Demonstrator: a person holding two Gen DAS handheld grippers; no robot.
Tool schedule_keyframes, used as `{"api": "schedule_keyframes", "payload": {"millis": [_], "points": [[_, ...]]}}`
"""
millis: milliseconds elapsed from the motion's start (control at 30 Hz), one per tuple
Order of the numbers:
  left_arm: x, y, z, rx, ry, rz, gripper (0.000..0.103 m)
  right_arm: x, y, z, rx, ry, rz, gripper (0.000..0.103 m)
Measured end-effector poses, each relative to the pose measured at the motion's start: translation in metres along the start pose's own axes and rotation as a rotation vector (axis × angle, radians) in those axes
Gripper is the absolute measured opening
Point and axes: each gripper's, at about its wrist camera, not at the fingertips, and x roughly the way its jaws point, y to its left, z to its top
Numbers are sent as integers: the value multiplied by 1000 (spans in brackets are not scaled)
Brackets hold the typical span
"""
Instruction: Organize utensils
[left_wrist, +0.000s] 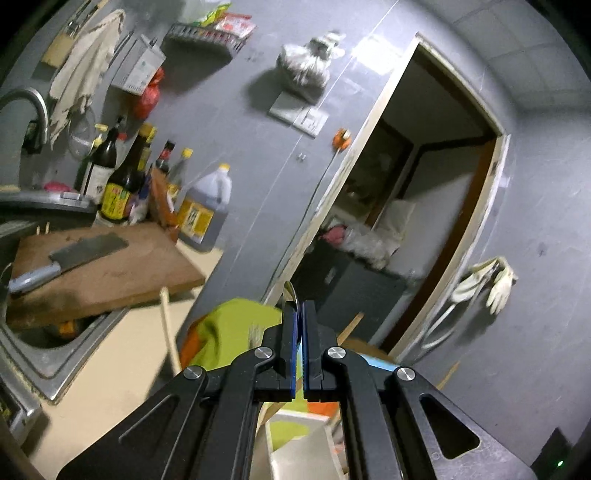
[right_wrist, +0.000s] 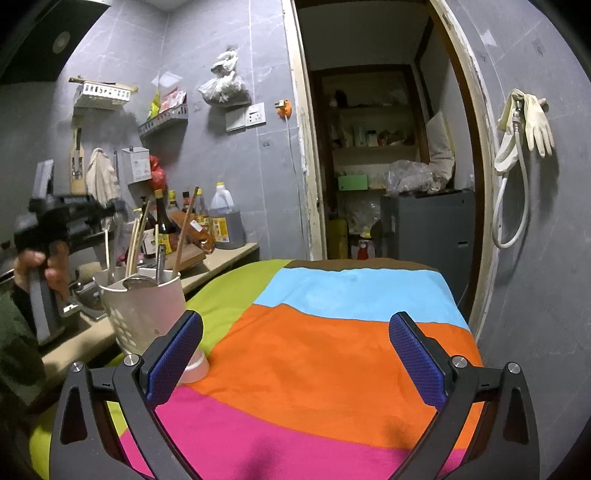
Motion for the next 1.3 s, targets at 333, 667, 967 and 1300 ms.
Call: {"api": "schedule_keyframes", "payload": {"millis": [333,667,967,1300], "points": [[-30,-18,-42,125,8,148,40,-6,8,4,-8,-16,7,102],[-71,-88,-105,293,10,147,57,-30,19,14,-3,-84,-16,102],[-106,-127,-162,310,38,81,83,-91,22,10,4,-135,-93,103],[-139,-143,-187,346,7,95,92,-140,24,-15,24,-126,-166,103]]}}
